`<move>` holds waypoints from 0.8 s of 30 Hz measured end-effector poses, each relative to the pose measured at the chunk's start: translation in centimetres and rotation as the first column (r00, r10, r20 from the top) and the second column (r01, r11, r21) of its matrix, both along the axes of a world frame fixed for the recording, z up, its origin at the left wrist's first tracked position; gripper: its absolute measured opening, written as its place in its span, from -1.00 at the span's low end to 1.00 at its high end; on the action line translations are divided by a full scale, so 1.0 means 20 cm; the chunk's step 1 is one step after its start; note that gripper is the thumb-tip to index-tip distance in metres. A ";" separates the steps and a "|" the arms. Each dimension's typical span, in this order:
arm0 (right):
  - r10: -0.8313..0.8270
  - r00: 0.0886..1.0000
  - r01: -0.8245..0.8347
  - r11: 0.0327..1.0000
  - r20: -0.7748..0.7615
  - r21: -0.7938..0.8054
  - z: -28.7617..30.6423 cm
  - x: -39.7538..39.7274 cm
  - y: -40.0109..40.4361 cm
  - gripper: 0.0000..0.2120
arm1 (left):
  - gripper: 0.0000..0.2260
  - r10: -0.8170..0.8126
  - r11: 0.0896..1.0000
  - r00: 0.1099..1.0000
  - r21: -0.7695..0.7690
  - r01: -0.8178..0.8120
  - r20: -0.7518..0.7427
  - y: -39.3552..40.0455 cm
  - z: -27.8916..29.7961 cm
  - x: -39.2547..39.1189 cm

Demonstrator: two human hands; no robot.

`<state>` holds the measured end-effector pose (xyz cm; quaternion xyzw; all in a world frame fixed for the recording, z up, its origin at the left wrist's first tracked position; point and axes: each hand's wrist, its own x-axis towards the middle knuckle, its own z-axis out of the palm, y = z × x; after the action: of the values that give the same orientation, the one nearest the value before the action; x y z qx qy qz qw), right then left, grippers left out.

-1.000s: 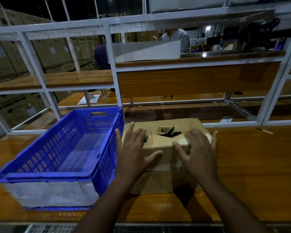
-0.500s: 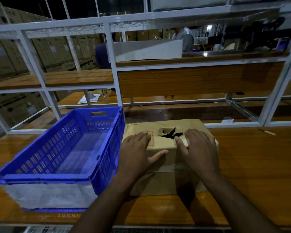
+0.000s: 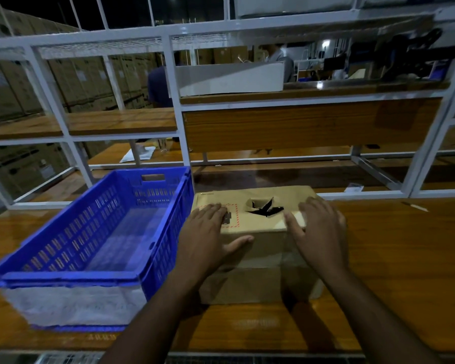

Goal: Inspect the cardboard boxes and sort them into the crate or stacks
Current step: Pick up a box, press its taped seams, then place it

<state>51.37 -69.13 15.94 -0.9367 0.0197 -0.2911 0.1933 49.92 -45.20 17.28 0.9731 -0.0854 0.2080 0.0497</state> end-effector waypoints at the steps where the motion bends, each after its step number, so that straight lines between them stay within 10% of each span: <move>1: -0.026 0.999 0.023 0.988 0.022 0.154 -0.03 -0.03 -0.01 -0.42 | 0.04 0.022 0.999 1.000 -0.038 -0.023 -0.022 0.02 0.00 -0.01; 5: -0.095 0.992 0.124 0.760 -0.080 0.638 -0.17 -0.14 -0.03 -0.25 | 0.11 0.072 0.948 0.989 -0.300 -0.108 -0.127 0.06 0.01 -0.05; 10: -0.123 0.992 0.115 0.740 -0.035 0.663 -0.18 -0.14 0.00 -0.26 | 0.08 0.064 0.906 0.994 -0.413 -0.096 -0.091 0.04 0.01 -0.06; 19: 0.172 0.939 -0.247 0.941 0.298 0.233 0.33 0.02 0.06 -0.42 | -0.16 -0.060 0.420 0.982 -0.897 -0.140 -0.181 0.02 -0.23 -0.10; 24: 0.329 0.914 -0.330 0.943 0.236 -0.037 0.38 0.02 0.22 -0.48 | -0.18 -0.112 0.445 0.959 -0.876 -0.185 -0.259 0.04 -0.40 -0.12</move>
<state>51.84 -64.73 23.45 -0.8844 -0.1612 -0.3651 0.2420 47.62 -44.45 9.22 0.8207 0.0661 0.0831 0.5615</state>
